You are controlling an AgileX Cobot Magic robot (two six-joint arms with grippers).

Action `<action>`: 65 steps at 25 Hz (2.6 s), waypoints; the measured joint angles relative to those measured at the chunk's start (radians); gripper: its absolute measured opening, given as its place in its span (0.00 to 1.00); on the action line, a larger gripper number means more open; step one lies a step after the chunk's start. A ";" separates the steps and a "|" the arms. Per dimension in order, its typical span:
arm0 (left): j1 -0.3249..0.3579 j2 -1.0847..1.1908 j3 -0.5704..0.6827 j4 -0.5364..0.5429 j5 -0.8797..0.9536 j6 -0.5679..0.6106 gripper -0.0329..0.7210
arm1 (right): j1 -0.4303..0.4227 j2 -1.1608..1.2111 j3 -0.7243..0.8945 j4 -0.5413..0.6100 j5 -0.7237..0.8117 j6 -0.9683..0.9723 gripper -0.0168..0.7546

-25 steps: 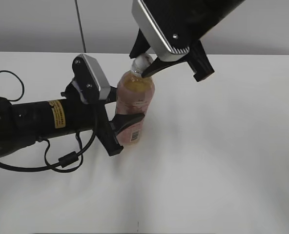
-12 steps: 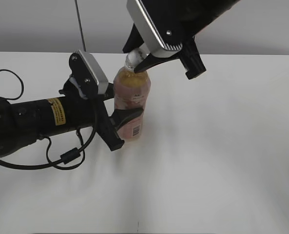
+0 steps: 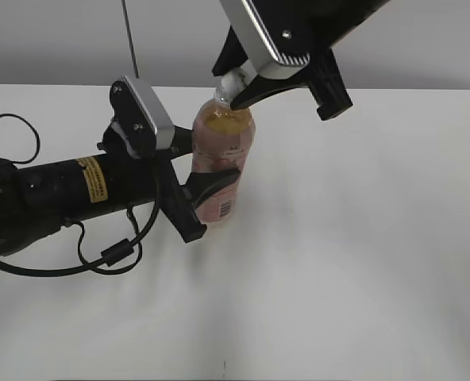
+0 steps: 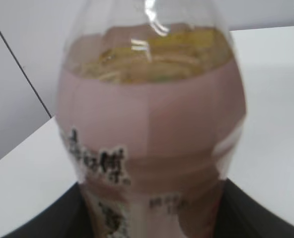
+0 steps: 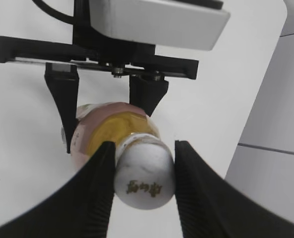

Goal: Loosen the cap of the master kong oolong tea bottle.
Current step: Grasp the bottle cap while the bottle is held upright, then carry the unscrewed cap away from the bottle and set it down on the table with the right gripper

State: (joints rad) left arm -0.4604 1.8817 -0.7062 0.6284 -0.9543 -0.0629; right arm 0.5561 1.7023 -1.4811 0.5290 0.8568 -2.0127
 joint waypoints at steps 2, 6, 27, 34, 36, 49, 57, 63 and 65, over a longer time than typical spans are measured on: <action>-0.001 0.000 0.000 0.002 0.008 0.000 0.54 | 0.000 0.000 0.000 -0.031 0.002 0.027 0.38; -0.002 0.003 0.000 0.002 0.014 0.000 0.54 | 0.000 0.000 0.000 -0.078 0.009 0.068 0.38; -0.005 0.006 0.000 0.007 -0.026 0.000 0.54 | -0.016 -0.023 0.000 -0.016 0.034 0.113 0.38; -0.006 0.006 0.000 0.016 -0.035 0.003 0.54 | -0.023 -0.035 0.000 -0.024 0.057 0.127 0.38; -0.006 0.006 0.000 0.017 -0.036 0.003 0.54 | -0.026 -0.035 0.000 -0.035 0.058 0.138 0.38; -0.006 0.036 0.000 0.015 -0.103 -0.120 0.54 | -0.230 -0.057 0.014 0.003 0.016 0.529 0.38; -0.007 0.082 0.000 0.008 -0.124 -0.199 0.54 | -0.233 0.072 0.026 -0.104 0.032 1.069 0.38; -0.007 0.122 0.000 -0.002 -0.128 -0.203 0.54 | -0.236 0.225 0.037 -0.322 0.139 1.293 0.38; -0.007 0.137 0.000 -0.003 -0.129 -0.203 0.54 | -0.236 0.264 0.051 -0.333 0.141 1.317 0.38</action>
State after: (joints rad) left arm -0.4675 2.0185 -0.7062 0.6250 -1.0837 -0.2663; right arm 0.3202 1.9666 -1.4302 0.1962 0.9981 -0.6954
